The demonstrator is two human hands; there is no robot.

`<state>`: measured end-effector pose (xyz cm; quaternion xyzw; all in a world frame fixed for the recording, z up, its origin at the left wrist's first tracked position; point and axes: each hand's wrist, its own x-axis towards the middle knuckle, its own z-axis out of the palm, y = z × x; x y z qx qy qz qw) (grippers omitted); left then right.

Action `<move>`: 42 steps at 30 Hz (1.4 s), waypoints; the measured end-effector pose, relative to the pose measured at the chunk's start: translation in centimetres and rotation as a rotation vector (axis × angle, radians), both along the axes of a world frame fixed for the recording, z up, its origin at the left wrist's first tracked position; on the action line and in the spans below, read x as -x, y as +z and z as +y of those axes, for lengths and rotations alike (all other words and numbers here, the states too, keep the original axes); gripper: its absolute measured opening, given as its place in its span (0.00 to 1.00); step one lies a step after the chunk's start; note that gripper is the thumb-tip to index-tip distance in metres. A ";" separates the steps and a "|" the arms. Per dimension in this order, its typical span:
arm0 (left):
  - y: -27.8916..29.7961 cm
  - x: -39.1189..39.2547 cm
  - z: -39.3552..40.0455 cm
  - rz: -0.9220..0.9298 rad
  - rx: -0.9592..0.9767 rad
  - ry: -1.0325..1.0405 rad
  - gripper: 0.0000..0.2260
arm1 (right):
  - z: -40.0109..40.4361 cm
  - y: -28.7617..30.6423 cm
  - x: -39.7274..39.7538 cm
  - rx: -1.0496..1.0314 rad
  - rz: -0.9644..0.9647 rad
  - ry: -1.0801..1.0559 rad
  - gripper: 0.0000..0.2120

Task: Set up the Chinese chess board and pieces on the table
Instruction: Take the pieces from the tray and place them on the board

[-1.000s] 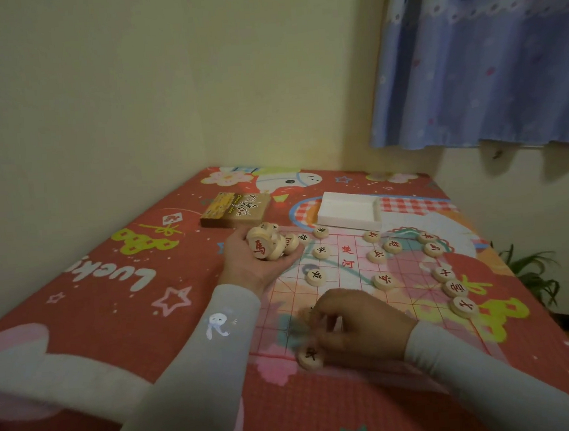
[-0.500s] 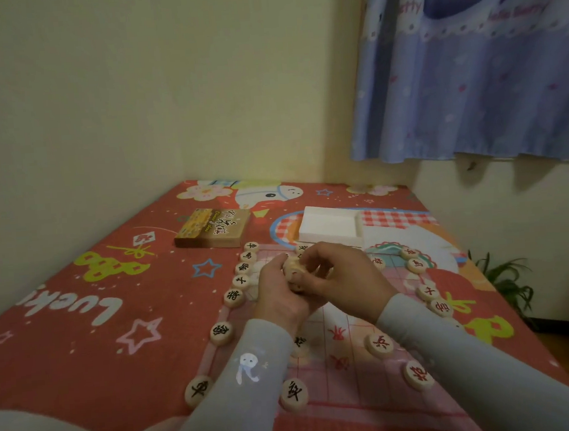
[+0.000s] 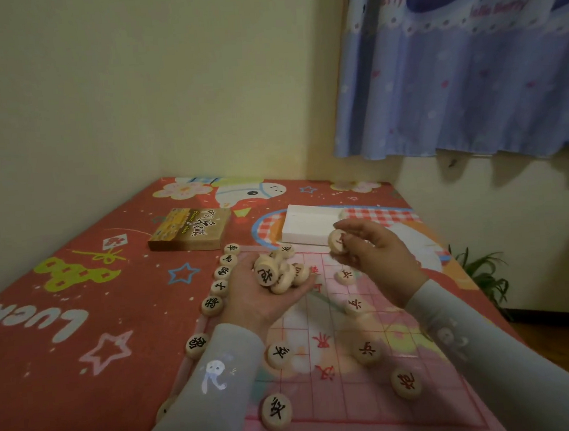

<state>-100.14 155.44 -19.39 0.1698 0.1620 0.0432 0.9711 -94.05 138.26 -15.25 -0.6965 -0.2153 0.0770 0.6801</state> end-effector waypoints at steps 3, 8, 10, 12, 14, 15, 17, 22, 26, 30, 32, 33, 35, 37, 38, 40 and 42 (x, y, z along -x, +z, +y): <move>0.0 0.2 0.1 -0.006 -0.006 0.003 0.17 | -2.0 -0.5 -1.7 -0.040 0.152 -0.001 0.10; -0.4 -0.4 -0.3 -0.019 0.010 -0.017 0.16 | -5.1 -1.7 -3.5 0.255 -0.064 -0.231 0.16; -0.4 -0.7 -0.5 -0.021 0.005 -0.032 0.14 | -6.4 -2.0 -4.3 0.404 -0.214 -0.352 0.14; -0.4 -1.0 -0.6 -0.009 -0.007 -0.030 0.13 | -8.0 -2.5 -5.4 0.487 -0.280 -0.407 0.15; -0.4 -1.3 -0.8 0.001 -0.012 -0.023 0.13 | -9.8 -3.3 -6.4 0.555 -0.269 -0.468 0.15; -0.5 -1.4 -0.8 0.006 -0.019 -0.007 0.13 | -10.4 -3.8 -6.6 0.556 -0.245 -0.487 0.14; -0.6 -1.7 -1.0 0.002 -0.021 0.002 0.11 | -11.6 -4.2 -6.6 0.529 -0.200 -0.509 0.14; -1.0 -2.5 -1.6 -0.003 -0.024 -0.057 0.08 | -13.4 -5.0 -3.9 0.492 -0.221 -0.448 0.10; -1.0 -2.8 -2.5 -0.044 -0.023 -0.114 0.04 | -15.0 -6.0 0.1 0.550 -0.299 -0.344 0.07; -0.7 -2.6 -4.2 -0.040 -0.038 -0.151 0.05 | -17.3 -8.0 3.7 0.605 -0.333 -0.329 0.05; -0.3 -2.3 -5.2 -0.001 -0.053 -0.140 0.10 | -18.3 -8.9 4.8 0.645 -0.347 -0.322 0.05; 0.0 -2.1 -5.8 0.018 -0.055 -0.137 0.13 | -18.7 -9.3 5.3 0.651 -0.348 -0.320 0.06; 0.4 -1.8 -7.0 0.031 -0.058 -0.153 0.14 | -19.2 -9.6 6.1 0.663 -0.354 -0.323 0.07; 0.5 -1.6 -8.0 0.017 -0.043 -0.183 0.13 | -19.4 -9.7 6.5 0.697 -0.356 -0.319 0.07; 0.5 -1.6 -8.6 0.014 -0.032 -0.197 0.12 | -19.5 -9.7 6.7 0.699 -0.354 -0.313 0.07; 0.4 -1.5 -9.3 0.022 -0.025 -0.212 0.14 | -19.3 -9.8 6.8 0.694 -0.371 -0.302 0.07; 0.3 -1.3 -9.9 0.038 -0.014 -0.231 0.15 | -19.1 -9.9 7.0 0.733 -0.385 -0.281 0.07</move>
